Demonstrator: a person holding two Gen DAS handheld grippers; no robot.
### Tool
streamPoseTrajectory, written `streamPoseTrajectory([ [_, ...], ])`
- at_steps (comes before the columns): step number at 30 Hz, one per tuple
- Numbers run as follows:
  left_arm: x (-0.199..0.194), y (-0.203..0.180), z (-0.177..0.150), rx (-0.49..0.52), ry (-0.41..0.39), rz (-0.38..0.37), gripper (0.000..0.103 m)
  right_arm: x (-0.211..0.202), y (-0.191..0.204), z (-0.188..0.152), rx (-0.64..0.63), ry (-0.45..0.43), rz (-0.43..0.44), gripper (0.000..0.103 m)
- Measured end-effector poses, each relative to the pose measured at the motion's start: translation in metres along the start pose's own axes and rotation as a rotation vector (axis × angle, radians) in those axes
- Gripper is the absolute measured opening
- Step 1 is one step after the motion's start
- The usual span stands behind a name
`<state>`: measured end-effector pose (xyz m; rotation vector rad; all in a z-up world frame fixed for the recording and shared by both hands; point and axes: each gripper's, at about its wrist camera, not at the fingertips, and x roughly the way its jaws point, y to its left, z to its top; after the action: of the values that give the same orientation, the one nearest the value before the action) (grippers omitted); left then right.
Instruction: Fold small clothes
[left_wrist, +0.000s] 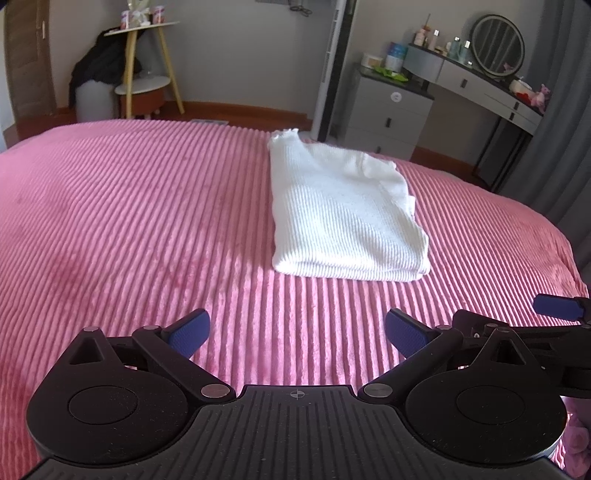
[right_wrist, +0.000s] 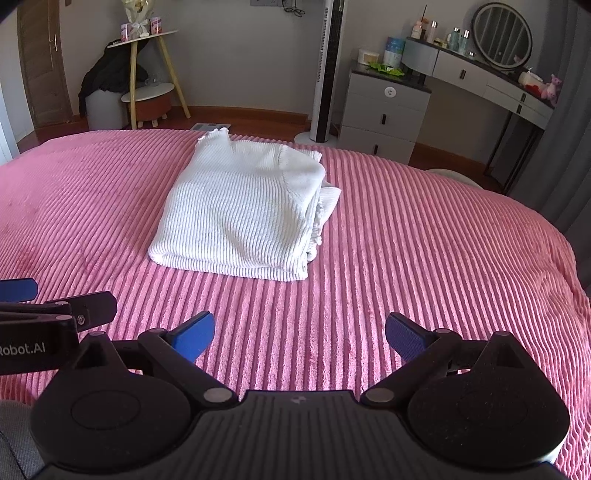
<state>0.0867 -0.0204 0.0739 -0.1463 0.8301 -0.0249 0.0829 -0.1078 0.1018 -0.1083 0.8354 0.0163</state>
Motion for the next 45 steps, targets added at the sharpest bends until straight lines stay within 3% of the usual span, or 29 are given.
streamPoseTrajectory([
  [45, 0.0, -0.02, 0.006, 0.046, -0.011, 0.002, 0.103, -0.001, -0.017, 0.0, 0.036, -0.013, 0.007, 0.099],
])
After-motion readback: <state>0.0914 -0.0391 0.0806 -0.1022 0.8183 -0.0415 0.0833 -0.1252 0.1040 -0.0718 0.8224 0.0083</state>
